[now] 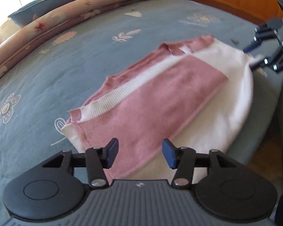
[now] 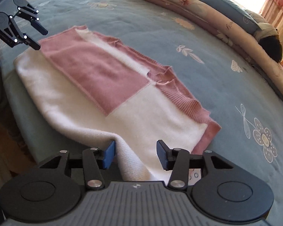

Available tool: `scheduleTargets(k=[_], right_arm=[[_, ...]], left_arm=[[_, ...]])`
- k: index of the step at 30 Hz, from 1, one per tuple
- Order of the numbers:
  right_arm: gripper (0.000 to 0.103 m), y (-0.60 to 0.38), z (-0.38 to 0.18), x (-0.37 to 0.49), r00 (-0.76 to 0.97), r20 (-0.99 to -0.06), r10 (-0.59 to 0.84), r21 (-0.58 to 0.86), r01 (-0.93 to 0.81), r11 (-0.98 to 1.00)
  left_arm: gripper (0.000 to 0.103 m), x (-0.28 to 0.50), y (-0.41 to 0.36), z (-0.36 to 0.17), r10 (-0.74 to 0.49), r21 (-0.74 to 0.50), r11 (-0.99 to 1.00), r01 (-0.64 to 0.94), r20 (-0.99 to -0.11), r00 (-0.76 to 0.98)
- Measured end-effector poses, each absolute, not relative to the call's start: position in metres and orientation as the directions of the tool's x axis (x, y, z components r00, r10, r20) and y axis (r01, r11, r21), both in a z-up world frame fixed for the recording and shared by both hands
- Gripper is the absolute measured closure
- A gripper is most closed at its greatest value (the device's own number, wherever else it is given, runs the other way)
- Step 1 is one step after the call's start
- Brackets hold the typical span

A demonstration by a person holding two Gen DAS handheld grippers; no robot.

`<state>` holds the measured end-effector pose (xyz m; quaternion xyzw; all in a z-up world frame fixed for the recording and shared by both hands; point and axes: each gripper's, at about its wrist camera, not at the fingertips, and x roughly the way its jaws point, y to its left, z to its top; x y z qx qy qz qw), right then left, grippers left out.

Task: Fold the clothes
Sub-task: 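Pull both open grippers back from the folded bundle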

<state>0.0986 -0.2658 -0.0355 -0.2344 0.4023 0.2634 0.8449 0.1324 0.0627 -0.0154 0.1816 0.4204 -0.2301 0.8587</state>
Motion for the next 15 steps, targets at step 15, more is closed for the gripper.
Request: scheduleTargets(k=[15], right_arm=[[0.034, -0.300, -0.032, 0.087, 0.424, -0.863, 0.276, -0.028, -0.586, 0.810]], left_arm=[[0.039, 0.178, 0.066, -0.044, -0.202, 0.088, 0.877, 0.473, -0.824, 0.529]])
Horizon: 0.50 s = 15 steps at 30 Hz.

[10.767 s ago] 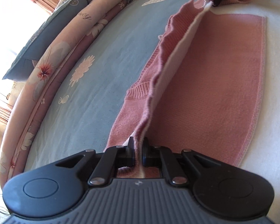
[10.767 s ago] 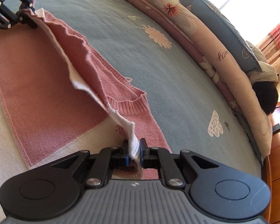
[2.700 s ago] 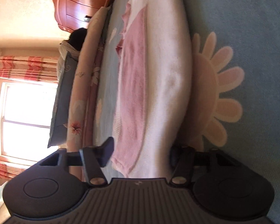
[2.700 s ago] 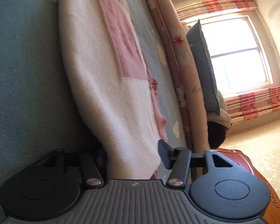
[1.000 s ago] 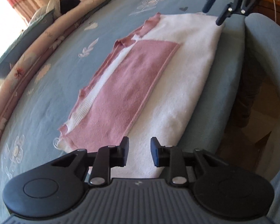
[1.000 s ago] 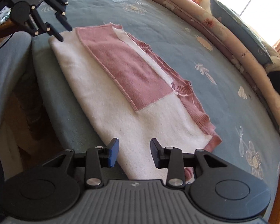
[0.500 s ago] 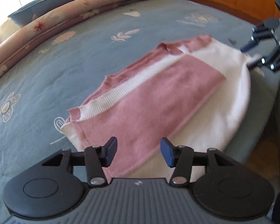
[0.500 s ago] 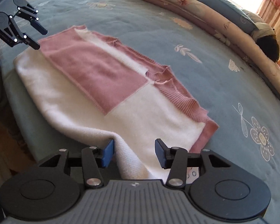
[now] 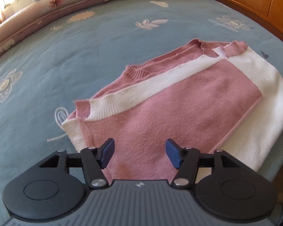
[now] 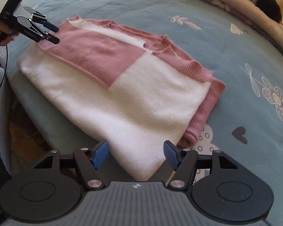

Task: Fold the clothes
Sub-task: 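Pull both open grippers back from the folded bundle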

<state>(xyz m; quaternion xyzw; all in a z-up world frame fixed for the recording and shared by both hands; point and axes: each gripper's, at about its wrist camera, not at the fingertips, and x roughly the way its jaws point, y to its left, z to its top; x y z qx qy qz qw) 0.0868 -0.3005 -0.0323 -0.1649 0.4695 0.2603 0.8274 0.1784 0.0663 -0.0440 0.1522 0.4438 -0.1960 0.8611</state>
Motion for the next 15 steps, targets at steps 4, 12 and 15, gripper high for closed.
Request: scheduleTargets(k=[4, 12, 15], right_arm=[[0.034, -0.287, -0.027, 0.108, 0.478, -0.824, 0.304, 0.001, -0.536, 0.844], [0.034, -0.285, -0.075, 0.087, 0.464, -0.868, 0.175, -0.116, -0.534, 0.838], [0.034, -0.292, -0.055, 0.081, 0.517, -0.839, 0.170, -0.122, -0.484, 0.867]], left_arm=[[0.037, 0.184, 0.035, -0.034, -0.257, 0.067, 0.863, 0.500, -0.794, 0.551], [0.036, 0.171, 0.037, -0.059, -0.184, 0.110, 0.876, 0.469, -0.823, 0.537], [0.037, 0.161, 0.045, -0.049, -0.190, 0.092, 0.892, 0.443, -0.813, 0.551]])
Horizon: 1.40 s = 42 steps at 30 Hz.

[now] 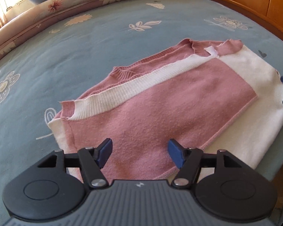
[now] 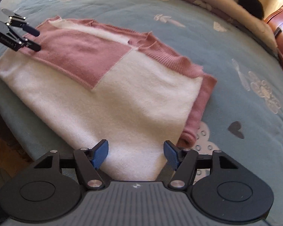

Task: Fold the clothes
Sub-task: 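Pull both open grippers back from the folded bundle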

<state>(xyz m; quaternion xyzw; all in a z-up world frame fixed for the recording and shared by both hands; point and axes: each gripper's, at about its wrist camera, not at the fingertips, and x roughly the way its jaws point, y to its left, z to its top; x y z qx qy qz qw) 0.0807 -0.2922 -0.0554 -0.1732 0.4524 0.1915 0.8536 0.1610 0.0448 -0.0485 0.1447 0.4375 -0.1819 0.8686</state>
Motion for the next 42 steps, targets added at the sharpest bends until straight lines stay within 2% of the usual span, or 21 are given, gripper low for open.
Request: scheduleTargets(k=[3, 6, 8, 9, 12, 16, 19, 22, 28, 31, 33, 37, 40, 42], right_arm=[[0.034, -0.295, -0.040, 0.078, 0.537, -0.807, 0.248, -0.024, -0.449, 0.893], [0.033, -0.294, -0.049, 0.080, 0.491, -0.815, 0.306, 0.105, -0.395, 0.913], [0.031, -0.295, -0.060, 0.082, 0.462, -0.835, 0.301, 0.149, -0.336, 0.930], [0.027, -0.297, -0.066, 0.083, 0.450, -0.844, 0.291, 0.162, -0.303, 0.939], [0.027, -0.309, -0.073, 0.081, 0.457, -0.836, 0.305, 0.216, -0.238, 0.947], [0.027, -0.319, -0.060, 0.079, 0.498, -0.806, 0.320, 0.247, -0.208, 0.946], [0.025, -0.320, -0.042, 0.091, 0.563, -0.760, 0.325, 0.248, -0.212, 0.945], [0.022, -0.320, -0.031, 0.111, 0.630, -0.693, 0.351, 0.288, -0.205, 0.935], [0.022, -0.325, -0.063, 0.155, 0.634, -0.693, 0.344, 0.380, -0.085, 0.921], [0.022, -0.334, -0.082, 0.154, 0.643, -0.684, 0.344, 0.397, -0.067, 0.915], [0.022, -0.338, -0.090, 0.150, 0.656, -0.663, 0.360, 0.412, -0.081, 0.907], [0.022, -0.331, -0.083, 0.140, 0.689, -0.652, 0.318, 0.369, -0.079, 0.926], [0.018, -0.319, -0.072, 0.131, 0.738, -0.623, 0.258, 0.297, -0.082, 0.951], [0.018, -0.308, -0.067, 0.125, 0.775, -0.595, 0.214, 0.223, -0.097, 0.970]], left_arm=[[0.027, 0.147, 0.042, -0.032, -0.254, 0.027, 0.892, 0.451, -0.795, 0.551], [0.027, 0.133, 0.037, -0.028, -0.355, -0.119, 0.875, 0.470, -0.818, 0.454], [0.027, 0.125, 0.037, -0.034, -0.378, -0.183, 0.874, 0.450, -0.838, 0.394], [0.027, 0.121, 0.038, -0.041, -0.369, -0.193, 0.880, 0.433, -0.853, 0.370], [0.027, 0.114, 0.049, -0.062, -0.305, -0.191, 0.918, 0.347, -0.901, 0.310], [0.026, 0.113, 0.067, -0.060, -0.289, -0.202, 0.937, 0.286, -0.907, 0.306], [0.026, 0.130, 0.065, -0.030, -0.240, -0.121, 0.950, 0.289, -0.874, 0.421], [0.024, 0.165, 0.067, -0.011, -0.270, -0.157, 0.954, 0.256, -0.820, 0.505], [0.024, 0.226, 0.085, -0.035, -0.258, -0.214, 0.966, 0.145, -0.798, 0.545], [0.025, 0.235, 0.100, -0.060, -0.233, -0.233, 0.970, 0.069, -0.816, 0.528], [0.025, 0.233, 0.108, -0.068, -0.273, -0.271, 0.959, 0.084, -0.797, 0.539], [0.026, 0.231, 0.096, -0.051, -0.275, -0.253, 0.960, 0.115, -0.798, 0.536], [0.025, 0.232, 0.067, -0.030, -0.318, -0.240, 0.947, 0.212, -0.778, 0.542], [0.024, 0.236, 0.035, -0.020, -0.390, -0.264, 0.916, 0.301, -0.758, 0.522]])
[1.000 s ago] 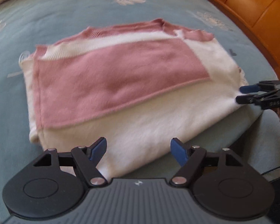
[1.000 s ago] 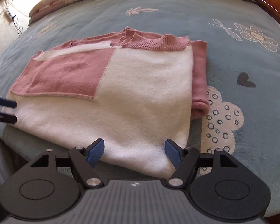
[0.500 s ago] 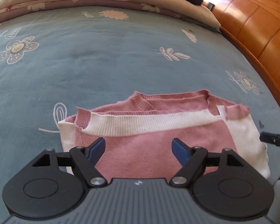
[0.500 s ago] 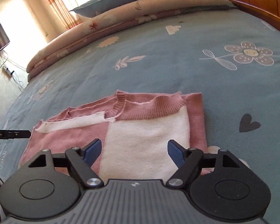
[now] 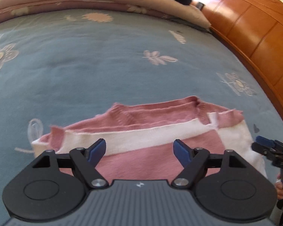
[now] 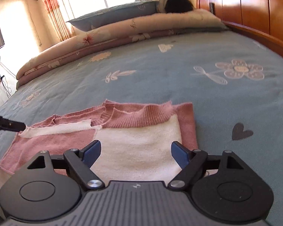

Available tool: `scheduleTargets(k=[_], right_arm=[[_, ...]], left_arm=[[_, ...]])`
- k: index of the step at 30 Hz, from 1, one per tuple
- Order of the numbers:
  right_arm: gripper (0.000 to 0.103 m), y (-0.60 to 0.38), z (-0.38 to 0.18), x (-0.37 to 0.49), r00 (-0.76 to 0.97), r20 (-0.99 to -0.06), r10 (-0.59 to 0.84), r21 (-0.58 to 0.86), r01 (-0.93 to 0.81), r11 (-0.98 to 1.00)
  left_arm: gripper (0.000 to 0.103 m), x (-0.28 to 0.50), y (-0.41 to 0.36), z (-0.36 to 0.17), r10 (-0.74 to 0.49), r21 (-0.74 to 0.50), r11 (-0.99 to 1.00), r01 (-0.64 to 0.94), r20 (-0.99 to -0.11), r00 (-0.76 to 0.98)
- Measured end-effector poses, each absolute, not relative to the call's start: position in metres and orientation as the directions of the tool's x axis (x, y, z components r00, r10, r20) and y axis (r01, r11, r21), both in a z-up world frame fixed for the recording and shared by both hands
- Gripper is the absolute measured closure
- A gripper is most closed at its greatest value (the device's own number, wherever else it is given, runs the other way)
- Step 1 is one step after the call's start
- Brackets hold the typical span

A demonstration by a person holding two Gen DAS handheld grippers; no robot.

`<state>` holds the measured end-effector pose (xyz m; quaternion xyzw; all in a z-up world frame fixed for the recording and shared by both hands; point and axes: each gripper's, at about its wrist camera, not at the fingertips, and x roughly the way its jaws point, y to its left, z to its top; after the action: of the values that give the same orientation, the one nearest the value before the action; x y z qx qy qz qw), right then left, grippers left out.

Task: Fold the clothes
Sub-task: 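Pull both open grippers back from the folded bundle, then bring both open grippers to the white edge of the bundle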

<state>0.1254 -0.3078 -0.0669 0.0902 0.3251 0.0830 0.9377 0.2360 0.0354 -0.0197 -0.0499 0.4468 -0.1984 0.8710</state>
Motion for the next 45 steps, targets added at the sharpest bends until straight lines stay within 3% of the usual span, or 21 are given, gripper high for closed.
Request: scheduleTargets(k=[4, 7, 13, 16, 22, 33, 38, 43, 45], right_arm=[[0.017, -0.292, -0.070, 0.121, 0.787, -0.594, 0.170, 0.116, -0.125, 0.985], [0.016, -0.291, -0.083, 0.119, 0.760, -0.620, 0.192, 0.135, -0.137, 0.981], [0.013, -0.288, -0.093, 0.106, 0.752, -0.621, 0.222, 0.137, -0.175, 0.975], [0.012, -0.290, -0.096, 0.104, 0.754, -0.614, 0.233, 0.144, -0.184, 0.972], [0.003, -0.283, -0.101, 0.100, 0.762, -0.605, 0.233, 0.113, -0.208, 0.972], [0.003, -0.256, -0.081, 0.086, 0.761, -0.589, 0.272, 0.121, -0.250, 0.961], [0.003, -0.239, -0.068, 0.072, 0.760, -0.589, 0.275, 0.085, -0.280, 0.956], [0.003, -0.227, -0.055, 0.059, 0.760, -0.583, 0.288, 0.047, -0.321, 0.946], [0.004, -0.220, -0.051, 0.054, 0.755, -0.582, 0.301, 0.041, -0.343, 0.939]], left_arm=[[0.024, 0.249, -0.046, -0.009, -0.542, -0.309, 0.812, 0.495, -0.713, 0.446], [0.023, 0.269, -0.102, -0.015, -0.617, -0.346, 0.743, 0.573, -0.687, 0.384], [0.024, 0.325, -0.151, -0.072, -0.554, -0.365, 0.796, 0.483, -0.761, 0.338], [0.025, 0.334, -0.143, -0.081, -0.556, -0.388, 0.812, 0.437, -0.741, 0.376], [0.024, 0.320, -0.115, -0.023, -0.524, -0.328, 0.836, 0.440, -0.713, 0.465], [0.017, 0.254, 0.030, 0.060, -0.371, -0.267, 0.927, 0.263, -0.755, 0.541], [0.017, 0.236, 0.085, 0.028, -0.373, -0.345, 0.926, 0.151, -0.786, 0.493], [0.020, 0.214, 0.106, -0.025, -0.316, -0.312, 0.947, 0.081, -0.851, 0.420], [0.021, 0.201, 0.109, -0.035, -0.346, -0.333, 0.937, 0.103, -0.856, 0.384]])
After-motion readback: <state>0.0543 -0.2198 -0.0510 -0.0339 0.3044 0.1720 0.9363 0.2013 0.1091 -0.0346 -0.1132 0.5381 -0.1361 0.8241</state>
